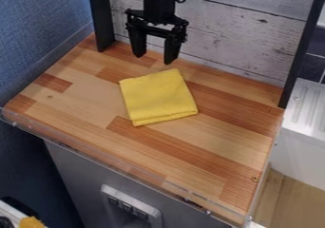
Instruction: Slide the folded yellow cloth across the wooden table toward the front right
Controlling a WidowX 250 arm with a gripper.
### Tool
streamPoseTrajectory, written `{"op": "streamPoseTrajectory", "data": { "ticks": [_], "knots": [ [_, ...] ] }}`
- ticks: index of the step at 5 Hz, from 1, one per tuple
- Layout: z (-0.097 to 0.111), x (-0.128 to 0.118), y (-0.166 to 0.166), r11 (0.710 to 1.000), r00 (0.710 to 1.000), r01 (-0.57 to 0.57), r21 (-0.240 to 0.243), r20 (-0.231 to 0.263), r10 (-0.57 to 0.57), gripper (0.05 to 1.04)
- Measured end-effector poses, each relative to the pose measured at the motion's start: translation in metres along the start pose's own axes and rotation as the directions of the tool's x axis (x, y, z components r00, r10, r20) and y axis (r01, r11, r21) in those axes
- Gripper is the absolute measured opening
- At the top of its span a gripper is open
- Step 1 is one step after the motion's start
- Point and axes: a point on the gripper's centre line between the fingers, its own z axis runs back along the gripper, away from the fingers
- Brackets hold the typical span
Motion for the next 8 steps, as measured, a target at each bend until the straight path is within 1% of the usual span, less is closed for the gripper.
{"op": "streamPoseTrajectory", "data": {
  "ticks": [1,2,3,4,5,6,7,8],
  "knots": [
    [-0.006,-0.005,-0.001,0.999,0.999,0.034,-0.003,-0.018,-0.034,0.995],
    [-0.018,-0.013,-0.009,0.995,0.995,0.096,-0.009,-0.025,-0.096,0.995],
    [-0.007,-0.021,-0.012,0.985,0.985,0.17,0.009,0.028,-0.171,0.999],
    [-0.006,-0.026,-0.014,0.973,0.971,0.231,0.023,0.059,-0.232,0.999],
    [-0.008,-0.028,-0.017,0.959,0.956,0.282,0.036,0.076,-0.284,0.948],
    [-0.009,-0.03,-0.022,0.944,0.939,0.327,0.053,0.092,-0.331,0.674],
    [-0.014,-0.032,-0.031,0.929,0.924,0.366,0.062,0.094,-0.37,0.38],
    [-0.02,-0.033,-0.036,0.917,0.912,0.393,0.067,0.098,-0.398,0.165]
  ]
}}
